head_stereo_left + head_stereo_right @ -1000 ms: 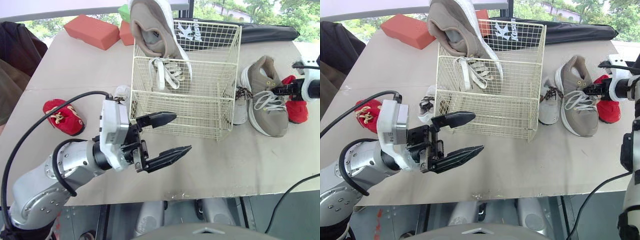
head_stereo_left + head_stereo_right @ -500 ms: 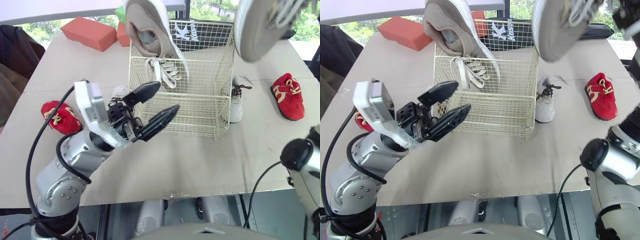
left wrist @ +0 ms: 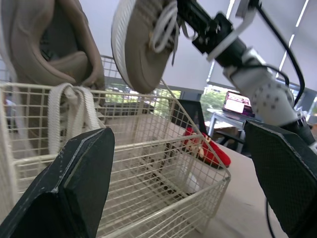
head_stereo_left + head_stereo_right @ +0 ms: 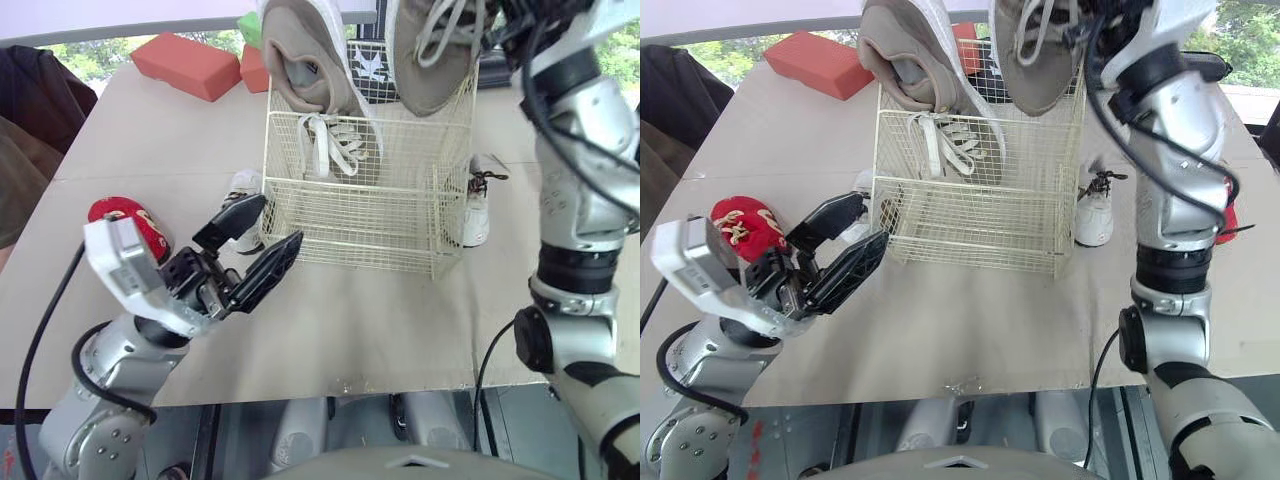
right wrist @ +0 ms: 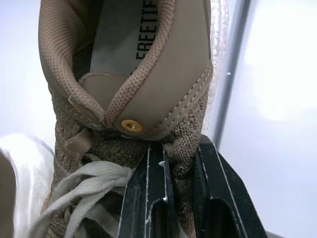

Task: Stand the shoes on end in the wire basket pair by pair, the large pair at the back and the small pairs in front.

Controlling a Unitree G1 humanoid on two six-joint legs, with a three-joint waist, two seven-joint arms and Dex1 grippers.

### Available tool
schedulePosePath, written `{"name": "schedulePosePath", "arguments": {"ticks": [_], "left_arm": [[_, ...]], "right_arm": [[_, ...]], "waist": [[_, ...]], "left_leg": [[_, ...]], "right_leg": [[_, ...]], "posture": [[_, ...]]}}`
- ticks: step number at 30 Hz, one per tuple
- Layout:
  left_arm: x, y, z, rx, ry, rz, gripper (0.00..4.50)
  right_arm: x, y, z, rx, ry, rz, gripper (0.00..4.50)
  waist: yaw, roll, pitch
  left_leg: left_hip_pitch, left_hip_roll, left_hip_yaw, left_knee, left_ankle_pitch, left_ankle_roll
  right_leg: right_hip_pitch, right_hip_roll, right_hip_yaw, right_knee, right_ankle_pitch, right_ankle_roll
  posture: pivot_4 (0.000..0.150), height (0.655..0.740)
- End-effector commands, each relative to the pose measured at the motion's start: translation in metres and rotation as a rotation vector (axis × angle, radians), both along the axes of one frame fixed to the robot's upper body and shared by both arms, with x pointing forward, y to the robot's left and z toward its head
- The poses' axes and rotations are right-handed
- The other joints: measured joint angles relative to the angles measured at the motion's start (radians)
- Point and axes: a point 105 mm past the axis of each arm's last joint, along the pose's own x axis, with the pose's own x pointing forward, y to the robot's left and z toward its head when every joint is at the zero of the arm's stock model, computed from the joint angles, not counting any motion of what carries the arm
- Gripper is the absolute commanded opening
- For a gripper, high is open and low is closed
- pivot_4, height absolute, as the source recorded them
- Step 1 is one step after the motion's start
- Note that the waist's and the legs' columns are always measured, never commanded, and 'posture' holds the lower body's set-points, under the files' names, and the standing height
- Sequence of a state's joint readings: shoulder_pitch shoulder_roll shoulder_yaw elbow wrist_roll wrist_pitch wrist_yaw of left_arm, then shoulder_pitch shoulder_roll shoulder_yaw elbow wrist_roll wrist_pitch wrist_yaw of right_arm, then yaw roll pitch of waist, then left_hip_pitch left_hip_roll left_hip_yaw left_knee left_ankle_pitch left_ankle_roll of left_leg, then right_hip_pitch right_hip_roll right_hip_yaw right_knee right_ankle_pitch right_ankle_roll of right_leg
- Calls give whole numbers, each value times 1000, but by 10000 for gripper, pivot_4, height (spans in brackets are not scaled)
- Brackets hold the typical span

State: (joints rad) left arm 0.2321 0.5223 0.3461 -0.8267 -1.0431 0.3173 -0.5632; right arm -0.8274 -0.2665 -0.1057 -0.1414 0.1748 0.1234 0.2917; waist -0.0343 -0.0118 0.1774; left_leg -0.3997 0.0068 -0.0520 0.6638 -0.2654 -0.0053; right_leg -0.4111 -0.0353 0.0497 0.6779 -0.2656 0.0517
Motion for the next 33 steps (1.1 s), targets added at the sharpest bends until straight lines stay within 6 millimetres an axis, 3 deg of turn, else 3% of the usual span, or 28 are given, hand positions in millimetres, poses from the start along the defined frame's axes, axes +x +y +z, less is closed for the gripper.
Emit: {"name": "schedulePosePath", "arguments": {"ticks": [1, 2, 4, 6, 10, 12, 19, 23, 29, 33], "left_arm": [[-8, -2, 9, 17, -58, 15, 45000], [-8, -2, 8, 18, -56, 20, 45000], [-8, -1, 7, 27, -54, 32, 45000], [-6, 0, 7, 29, -55, 42, 45000], [-4, 3, 8, 25, -48, 53, 45000], [-2, 6, 7, 21, -39, 63, 45000], [9, 35, -5, -11, 42, 228, 45000], [15, 44, -7, -2, 45, 256, 45000], [18, 37, -4, 0, 29, 223, 45000], [19, 35, -4, 2, 24, 215, 45000]], "right_arm": [[-9, 7, -11, -5, -43, 3, 415], [-6, 9, -27, 2, 8, 29, 415], [-3, 11, -71, 45, 144, 118, 7703], [-6, 11, -97, 108, 246, 210, 15991], [-18, 11, -112, 122, 330, 294, 37098], [-28, 12, -116, 53, 358, 308, 44340], [-62, 2, -101, -235, 403, 446, 44340], [-56, -10, -70, -206, 384, 423, 44340], [-52, 4, -32, -262, 286, 432, 44340], [-49, 12, -26, -295, 252, 441, 44340]], "waist": [[-3, 0, 0], [-4, -1, -1], [-3, -4, -3], [-2, -4, -3], [-14, -4, -4], [-9, -4, -4], [-5, -4, -3], [-6, -4, -2], [-5, -5, -2], [-5, -5, -2]], "left_leg": [[0, 0, 0, 0, 0, 0], [1, 0, 0, 0, 0, 0], [2, 0, -1, 0, 0, 0], [2, 0, -3, 0, 0, 0], [9, 0, -3, 0, -1, 1], [17, 0, -4, -1, -1, 1], [17, 0, -6, -1, -1, 1], [17, 0, -5, -1, -1, 1], [15, 0, -6, -1, -1, 1], [15, 0, -6, -2, -1, 1]], "right_leg": [[0, 0, 0, 0, 0, 0], [0, 0, 0, 0, 0, 0], [1, 1, 0, 0, 0, 0], [2, 1, -3, 0, 0, 0], [6, 1, 3, 0, 0, 0], [14, 2, 2, 0, 0, 0], [16, 2, 1, -2, 0, -1], [16, 2, 1, -2, 0, 0], [15, 2, 0, -4, 0, 0], [15, 2, 0, -5, 0, 0]], "posture": [[1500, 7400], [1500, 7400], [1500, 7400], [1500, 7400], [1500, 7400], [1500, 7400], [1500, 7400], [1500, 7400], [1500, 7400], [1500, 7400]]}}
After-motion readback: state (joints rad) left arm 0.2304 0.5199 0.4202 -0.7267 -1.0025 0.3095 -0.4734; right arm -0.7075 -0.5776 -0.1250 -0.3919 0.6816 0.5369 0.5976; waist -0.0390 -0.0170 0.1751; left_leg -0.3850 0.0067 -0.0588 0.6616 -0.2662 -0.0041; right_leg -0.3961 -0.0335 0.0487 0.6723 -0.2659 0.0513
